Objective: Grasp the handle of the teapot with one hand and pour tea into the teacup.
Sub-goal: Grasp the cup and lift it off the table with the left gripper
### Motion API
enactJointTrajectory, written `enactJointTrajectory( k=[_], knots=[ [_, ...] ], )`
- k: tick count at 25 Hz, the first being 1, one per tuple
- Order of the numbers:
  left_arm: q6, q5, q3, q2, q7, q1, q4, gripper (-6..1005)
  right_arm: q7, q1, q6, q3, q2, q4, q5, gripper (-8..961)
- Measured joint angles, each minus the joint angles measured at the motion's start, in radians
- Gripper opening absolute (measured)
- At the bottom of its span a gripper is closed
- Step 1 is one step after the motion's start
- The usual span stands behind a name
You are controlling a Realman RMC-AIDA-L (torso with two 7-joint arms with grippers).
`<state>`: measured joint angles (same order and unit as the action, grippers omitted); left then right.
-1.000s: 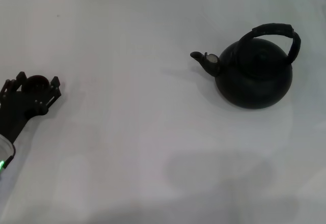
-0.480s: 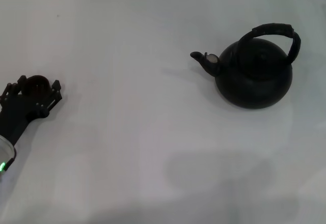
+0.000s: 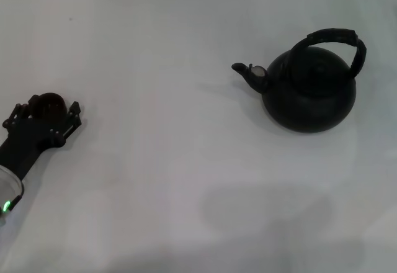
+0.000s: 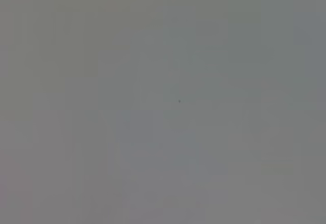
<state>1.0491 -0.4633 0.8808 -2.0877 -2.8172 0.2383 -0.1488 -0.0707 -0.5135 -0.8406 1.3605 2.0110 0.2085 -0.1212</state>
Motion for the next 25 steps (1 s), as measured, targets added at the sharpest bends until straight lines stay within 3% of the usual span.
enactJointTrajectory(
  k=[13, 21, 25],
  knots=[
    [0.002, 0.0, -0.007, 0.0, -0.004, -0.004, 0.0, 861, 0.0, 0.0, 0.0, -0.008, 0.0, 0.0, 0.0, 708],
    [0.02, 0.0, -0.044, 0.003, -0.003, -0.013, -0.016, 712, 0.0, 0.004, -0.018, -0.008, 0.0, 0.0, 0.0, 708],
    [0.034, 0.0, -0.045, 0.003, -0.003, -0.013, -0.024, 701, 0.0, 0.005, -0.019, -0.008, 0.0, 0.0, 0.0, 708]
  ],
)
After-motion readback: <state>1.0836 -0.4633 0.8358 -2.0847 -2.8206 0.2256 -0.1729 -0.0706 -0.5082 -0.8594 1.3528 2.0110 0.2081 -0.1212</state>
